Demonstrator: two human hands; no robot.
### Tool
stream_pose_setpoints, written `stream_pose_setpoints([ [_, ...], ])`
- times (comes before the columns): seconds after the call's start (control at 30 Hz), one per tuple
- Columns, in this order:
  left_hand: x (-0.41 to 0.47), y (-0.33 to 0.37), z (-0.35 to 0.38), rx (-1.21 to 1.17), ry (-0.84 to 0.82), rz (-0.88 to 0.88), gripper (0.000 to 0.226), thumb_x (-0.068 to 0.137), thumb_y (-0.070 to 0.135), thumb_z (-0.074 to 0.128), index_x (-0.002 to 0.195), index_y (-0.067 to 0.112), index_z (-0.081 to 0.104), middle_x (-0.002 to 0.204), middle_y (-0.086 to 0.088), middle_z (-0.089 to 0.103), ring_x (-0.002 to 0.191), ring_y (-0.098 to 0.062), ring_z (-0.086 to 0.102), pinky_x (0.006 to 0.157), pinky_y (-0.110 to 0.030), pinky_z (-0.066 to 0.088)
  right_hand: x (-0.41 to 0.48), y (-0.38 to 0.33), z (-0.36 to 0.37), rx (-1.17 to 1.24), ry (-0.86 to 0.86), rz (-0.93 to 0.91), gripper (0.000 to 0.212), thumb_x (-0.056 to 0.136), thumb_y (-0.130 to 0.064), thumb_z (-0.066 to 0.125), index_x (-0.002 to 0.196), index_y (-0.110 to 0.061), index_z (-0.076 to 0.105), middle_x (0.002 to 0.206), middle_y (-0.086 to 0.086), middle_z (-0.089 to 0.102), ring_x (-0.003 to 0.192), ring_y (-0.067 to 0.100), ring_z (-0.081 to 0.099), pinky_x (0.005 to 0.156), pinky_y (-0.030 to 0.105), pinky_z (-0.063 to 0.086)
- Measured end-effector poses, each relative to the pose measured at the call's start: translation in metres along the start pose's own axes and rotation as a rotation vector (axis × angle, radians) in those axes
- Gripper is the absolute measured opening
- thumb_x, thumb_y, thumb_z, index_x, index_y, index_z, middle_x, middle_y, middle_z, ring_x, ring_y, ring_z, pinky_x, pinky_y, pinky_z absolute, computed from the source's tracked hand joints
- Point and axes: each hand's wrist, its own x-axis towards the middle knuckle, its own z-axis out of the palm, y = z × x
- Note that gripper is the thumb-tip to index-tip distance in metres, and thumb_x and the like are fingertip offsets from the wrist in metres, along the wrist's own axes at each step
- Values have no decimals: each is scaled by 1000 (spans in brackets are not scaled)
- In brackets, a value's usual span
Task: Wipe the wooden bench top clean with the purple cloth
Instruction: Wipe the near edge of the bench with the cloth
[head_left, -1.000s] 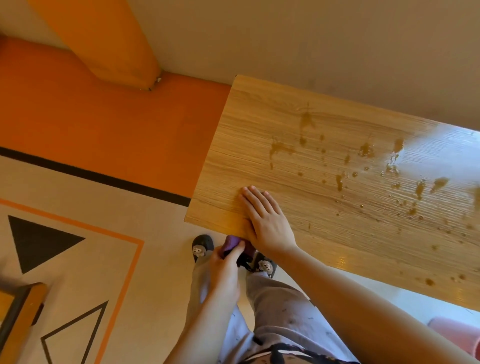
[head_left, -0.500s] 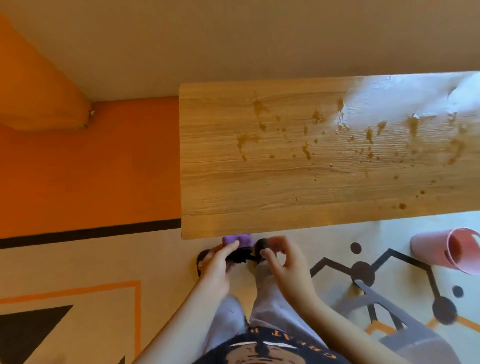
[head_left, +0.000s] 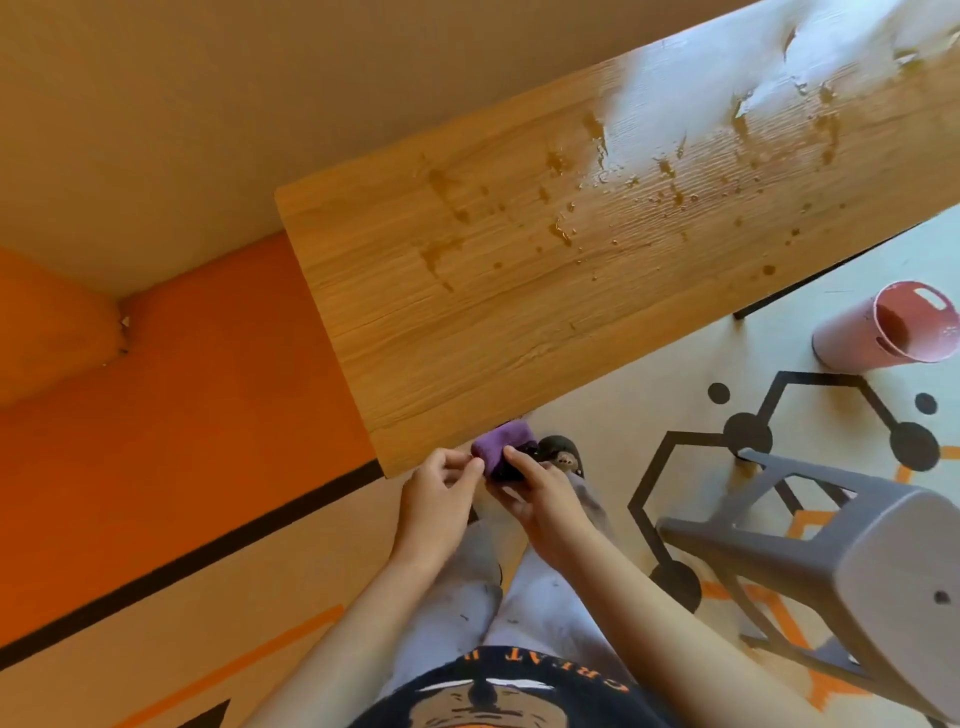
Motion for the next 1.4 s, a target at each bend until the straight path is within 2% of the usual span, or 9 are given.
stream_pose_setpoints([
  [0.07, 0, -3, -19, 361, 138, 247, 10, 95, 28, 55, 93, 21, 61, 90, 8, 65, 89, -9, 61, 74, -22, 48, 2, -5, 2, -4, 99, -45, 31, 87, -8, 63, 115, 3, 56, 106, 18, 64, 99, 23, 64, 90, 39, 53],
  [0.13, 12, -5, -31, 616, 242, 521, 16, 94, 24, 54, 107, 17, 59, 110, 5, 60, 107, -12, 52, 92, -22, 41, 1, -10, 5, -84, 139, -114, 27, 87, -7, 63, 112, -1, 57, 101, 14, 64, 96, 20, 63, 88, 38, 53],
  [0.27, 59, -10, -32, 932, 133, 764, 39, 94, 28, 47, 128, 10, 50, 138, -7, 48, 132, -23, 37, 109, -39, 33, -1, -8, 12, -150, 162, -220, 24, 86, -10, 65, 109, -11, 59, 104, 10, 64, 99, 20, 63, 86, 37, 55],
  [0.47, 78, -16, -27, 1096, 106, 811, 46, 90, 35, 38, 128, 10, 44, 137, -8, 46, 130, -25, 36, 104, -42, 31, -3, 16, 28, -268, 103, -257, 10, 85, -9, 66, 93, -15, 65, 97, 11, 68, 94, 22, 66, 75, 27, 57],
  [0.67, 81, -19, -27, 1132, 99, 829, 46, 91, 35, 37, 130, 10, 43, 139, -8, 44, 130, -27, 37, 103, -42, 30, 14, -40, -2, -108, 350, -330, 14, 86, -6, 65, 99, -11, 64, 88, 3, 68, 81, 11, 66, 72, 22, 55],
  [0.8, 83, -18, -27, 1132, 107, 841, 46, 91, 34, 38, 129, 9, 43, 138, -8, 43, 130, -27, 37, 102, -43, 29, 27, -80, -26, -100, 461, -402, 20, 85, -8, 66, 105, -11, 64, 96, 6, 68, 94, 19, 65, 78, 28, 54],
  [0.97, 83, -18, -27, 1116, 115, 851, 46, 90, 32, 39, 130, 9, 43, 138, -8, 42, 130, -27, 37, 101, -44, 31, 16, -44, -6, -249, 397, -331, 11, 83, -10, 70, 94, -11, 67, 91, 11, 68, 88, 19, 65, 80, 32, 55],
  [1.1, 84, -17, -25, 1108, 115, 855, 46, 90, 32, 40, 129, 8, 44, 138, -8, 43, 130, -27, 38, 101, -44, 31, 12, -33, 4, -342, 335, -297, 16, 81, -10, 72, 94, -2, 66, 82, 12, 67, 75, 16, 65, 65, 25, 56],
  [1.4, 83, -19, -25, 1097, 113, 834, 45, 91, 32, 39, 130, 10, 42, 139, -7, 42, 131, -28, 38, 102, -45, 31, 27, -139, -56, -226, 610, -443, 12, 79, -11, 74, 82, -18, 63, 84, 4, 68, 89, 24, 67, 90, 47, 53],
])
